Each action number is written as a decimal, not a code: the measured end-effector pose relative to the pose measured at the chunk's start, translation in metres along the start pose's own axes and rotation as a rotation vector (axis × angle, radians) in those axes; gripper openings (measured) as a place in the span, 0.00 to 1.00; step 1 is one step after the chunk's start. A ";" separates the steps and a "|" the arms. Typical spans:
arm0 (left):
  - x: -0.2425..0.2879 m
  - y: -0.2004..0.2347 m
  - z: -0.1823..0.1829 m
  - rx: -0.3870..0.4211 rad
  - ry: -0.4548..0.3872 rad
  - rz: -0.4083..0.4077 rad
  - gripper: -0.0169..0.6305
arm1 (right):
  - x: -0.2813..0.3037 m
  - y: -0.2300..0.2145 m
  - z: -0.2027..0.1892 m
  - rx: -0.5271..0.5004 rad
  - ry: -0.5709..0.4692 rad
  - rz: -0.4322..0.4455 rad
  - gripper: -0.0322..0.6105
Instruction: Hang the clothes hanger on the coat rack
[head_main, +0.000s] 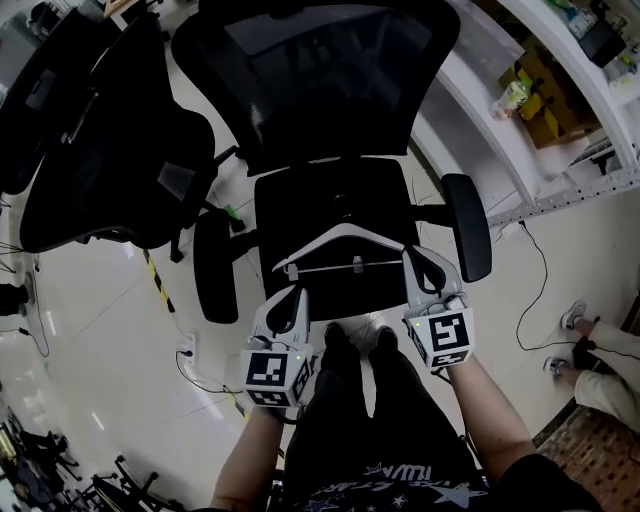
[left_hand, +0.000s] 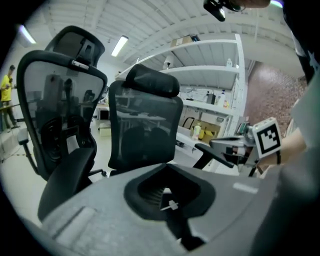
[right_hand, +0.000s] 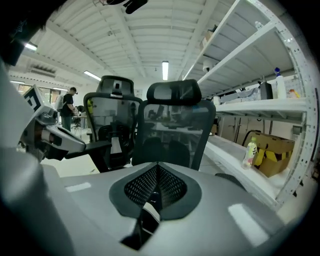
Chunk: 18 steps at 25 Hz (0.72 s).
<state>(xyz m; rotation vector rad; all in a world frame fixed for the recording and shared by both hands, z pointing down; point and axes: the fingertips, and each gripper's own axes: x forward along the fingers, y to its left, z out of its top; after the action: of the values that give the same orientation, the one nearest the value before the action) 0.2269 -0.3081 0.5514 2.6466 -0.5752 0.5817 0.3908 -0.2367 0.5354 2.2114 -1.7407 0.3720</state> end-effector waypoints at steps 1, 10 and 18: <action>0.006 0.003 -0.007 -0.008 0.015 -0.002 0.03 | 0.003 0.002 -0.010 -0.005 0.035 0.014 0.06; 0.074 0.024 -0.050 -0.024 0.065 0.003 0.03 | 0.053 -0.014 -0.088 0.028 0.146 0.035 0.06; 0.116 0.029 -0.095 -0.026 0.115 -0.037 0.03 | 0.092 -0.012 -0.145 0.034 0.252 0.142 0.14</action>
<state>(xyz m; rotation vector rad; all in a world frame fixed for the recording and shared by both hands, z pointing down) 0.2803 -0.3269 0.6934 2.5736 -0.4953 0.7044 0.4211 -0.2601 0.7033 1.9687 -1.7666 0.6864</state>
